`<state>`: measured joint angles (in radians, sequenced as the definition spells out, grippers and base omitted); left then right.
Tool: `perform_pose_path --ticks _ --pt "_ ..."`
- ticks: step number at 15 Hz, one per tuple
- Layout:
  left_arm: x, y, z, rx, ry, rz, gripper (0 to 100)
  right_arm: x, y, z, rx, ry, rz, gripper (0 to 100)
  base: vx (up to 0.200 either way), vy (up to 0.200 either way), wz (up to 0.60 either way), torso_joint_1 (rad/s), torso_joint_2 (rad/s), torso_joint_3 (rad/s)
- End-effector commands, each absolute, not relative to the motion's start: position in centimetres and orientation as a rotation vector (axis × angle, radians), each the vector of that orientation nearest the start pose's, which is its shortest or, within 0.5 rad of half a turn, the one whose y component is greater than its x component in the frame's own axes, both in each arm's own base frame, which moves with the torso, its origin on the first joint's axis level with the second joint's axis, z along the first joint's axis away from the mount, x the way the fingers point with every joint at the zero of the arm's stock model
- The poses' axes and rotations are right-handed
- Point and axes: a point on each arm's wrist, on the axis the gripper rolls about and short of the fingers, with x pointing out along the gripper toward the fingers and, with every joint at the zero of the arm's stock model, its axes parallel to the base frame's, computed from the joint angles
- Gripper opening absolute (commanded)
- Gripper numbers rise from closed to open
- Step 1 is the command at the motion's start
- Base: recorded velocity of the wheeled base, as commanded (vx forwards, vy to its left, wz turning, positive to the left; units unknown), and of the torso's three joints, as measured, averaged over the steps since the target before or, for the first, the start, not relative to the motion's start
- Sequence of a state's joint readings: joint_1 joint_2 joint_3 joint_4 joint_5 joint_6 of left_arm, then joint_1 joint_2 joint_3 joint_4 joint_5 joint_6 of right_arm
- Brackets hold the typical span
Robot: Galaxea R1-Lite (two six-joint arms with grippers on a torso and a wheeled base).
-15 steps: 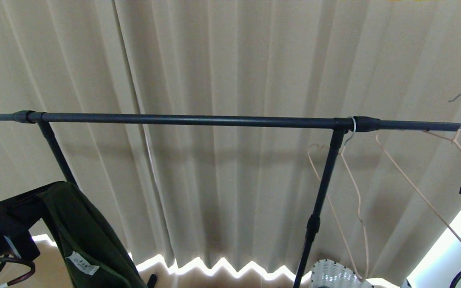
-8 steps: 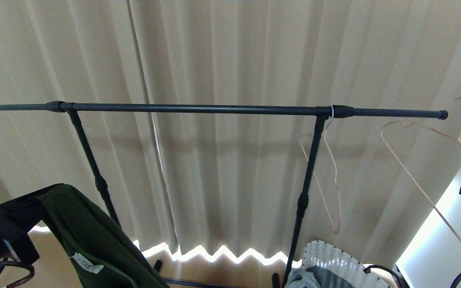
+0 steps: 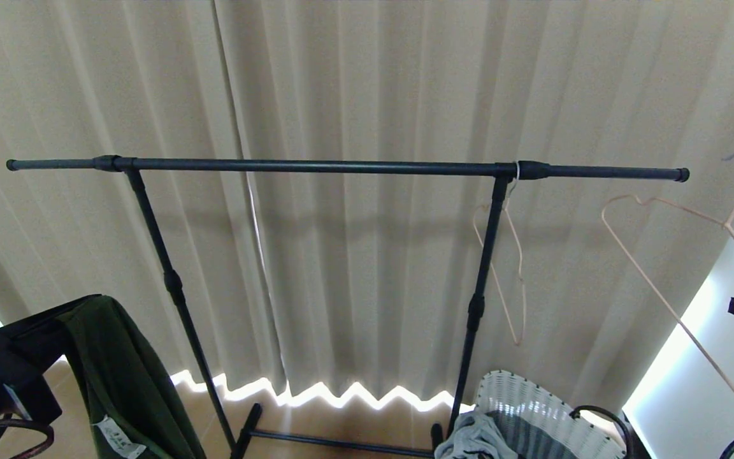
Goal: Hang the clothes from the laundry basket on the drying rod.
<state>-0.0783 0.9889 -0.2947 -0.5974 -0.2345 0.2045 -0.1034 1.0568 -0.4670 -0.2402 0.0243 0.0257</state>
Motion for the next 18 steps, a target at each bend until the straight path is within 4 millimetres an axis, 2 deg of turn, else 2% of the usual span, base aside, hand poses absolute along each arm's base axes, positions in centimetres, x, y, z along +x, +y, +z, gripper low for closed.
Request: perform_pose_path --ticks 1,4,18 --pt "11.74 -1.44 18.67 0.193 0.063 -0.320 0 13.42 -1.31 19.13 0.053 0.346 -0.067 0 0.000 0.000 0.00 0.000 0.00 0.000" --pt "11.73 -1.44 18.65 0.193 0.065 -0.321 0 13.35 -1.21 19.24 0.059 0.340 -0.034 0 0.000 0.000 0.00 0.000 0.00 0.000" --pt "11.73 -1.44 18.65 0.193 0.065 -0.321 0 13.00 -1.02 19.48 0.063 0.322 0.011 0 0.000 0.200 0.00 0.003 0.00 0.002"
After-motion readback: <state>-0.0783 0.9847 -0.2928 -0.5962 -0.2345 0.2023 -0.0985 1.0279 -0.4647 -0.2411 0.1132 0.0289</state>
